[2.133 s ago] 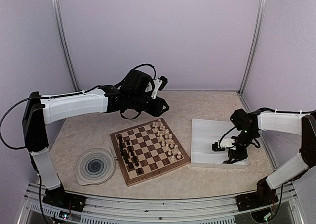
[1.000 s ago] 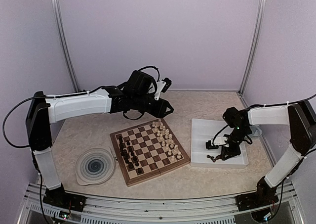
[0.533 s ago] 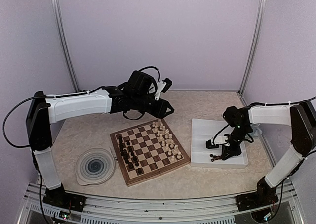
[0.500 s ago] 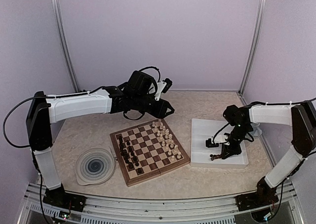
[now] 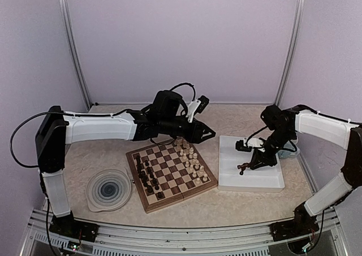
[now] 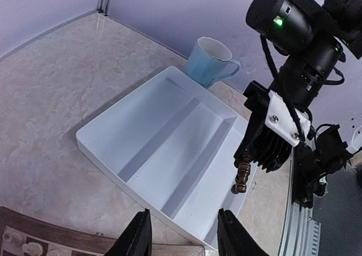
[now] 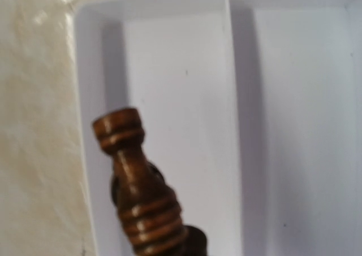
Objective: Set up the chess pieces on the board
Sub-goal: Pick up the chess pile from the storage box, then adjust the chess pile at the center of the board.
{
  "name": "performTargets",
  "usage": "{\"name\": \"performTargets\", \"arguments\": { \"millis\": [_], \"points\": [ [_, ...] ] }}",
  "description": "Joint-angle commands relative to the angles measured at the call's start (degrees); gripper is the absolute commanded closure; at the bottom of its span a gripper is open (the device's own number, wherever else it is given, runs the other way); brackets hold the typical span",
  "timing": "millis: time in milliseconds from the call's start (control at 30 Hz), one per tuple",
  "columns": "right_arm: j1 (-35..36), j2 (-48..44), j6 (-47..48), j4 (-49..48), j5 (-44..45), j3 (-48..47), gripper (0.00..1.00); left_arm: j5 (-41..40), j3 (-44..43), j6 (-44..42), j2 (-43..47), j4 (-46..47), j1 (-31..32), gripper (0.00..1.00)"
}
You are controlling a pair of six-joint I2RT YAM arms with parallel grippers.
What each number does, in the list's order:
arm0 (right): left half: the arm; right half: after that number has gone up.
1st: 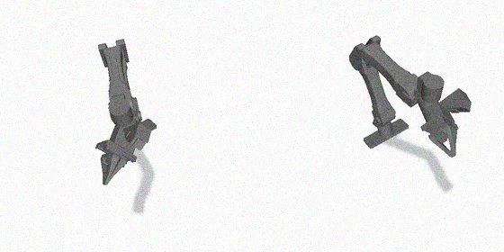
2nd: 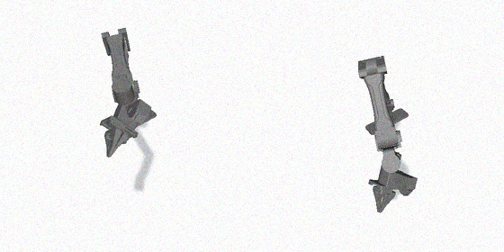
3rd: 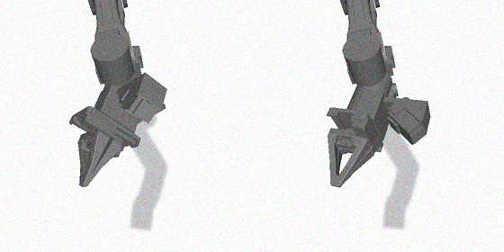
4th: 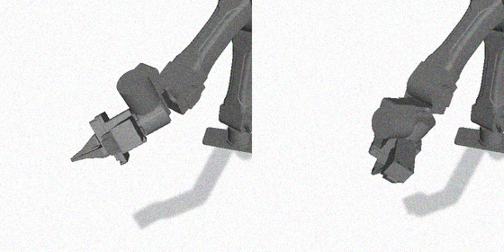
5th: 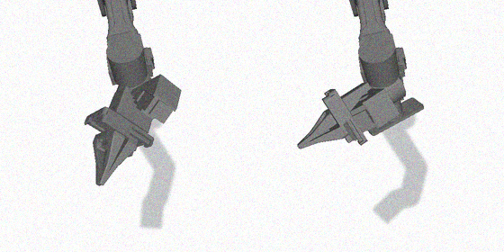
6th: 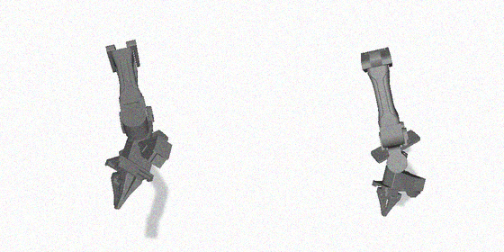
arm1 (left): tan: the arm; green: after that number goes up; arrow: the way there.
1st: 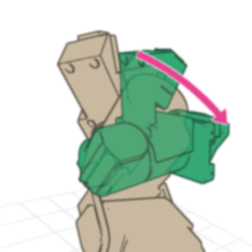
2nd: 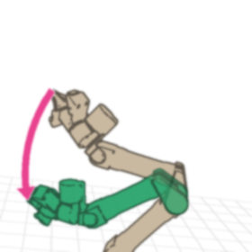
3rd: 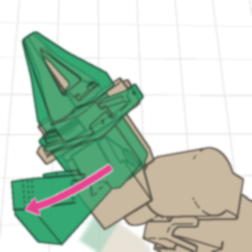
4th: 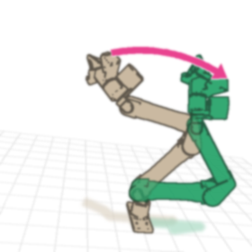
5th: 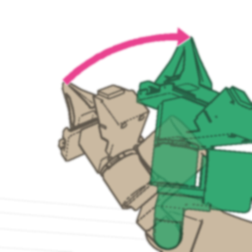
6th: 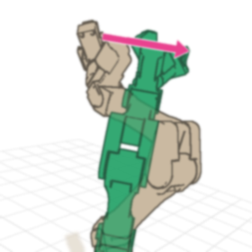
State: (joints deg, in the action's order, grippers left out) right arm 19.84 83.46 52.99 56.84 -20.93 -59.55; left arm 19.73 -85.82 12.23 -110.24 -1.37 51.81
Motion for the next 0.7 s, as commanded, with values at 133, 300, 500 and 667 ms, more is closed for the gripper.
{"name": "performTargets", "arguments": {
  "millis": [133,300,500,667],
  "points": [
    [-2.9,-1.9,-2.5,1.5,-11.7,-4.0,0.92,11.7,6.2,5.6,-4.0,19.1,2.8,0.58],
    [-3.1,-3.0,-4.7,-0.2,-14.2,-3.7,0.92,12.0,4.0,3.9,-8.0,20.3,5.9,0.56],
    [-3.1,-4.2,-5.7,-0.3,-15.8,-3.6,0.91,10.7,-1.7,1.1,-12.2,16.2,7.6,0.57],
    [-3.1,-5.1,-6.1,0.0,-15.7,-3.2,0.91,10.4,-2.0,1.4,-12.8,16.6,7.7,0.58]
  ]
}}
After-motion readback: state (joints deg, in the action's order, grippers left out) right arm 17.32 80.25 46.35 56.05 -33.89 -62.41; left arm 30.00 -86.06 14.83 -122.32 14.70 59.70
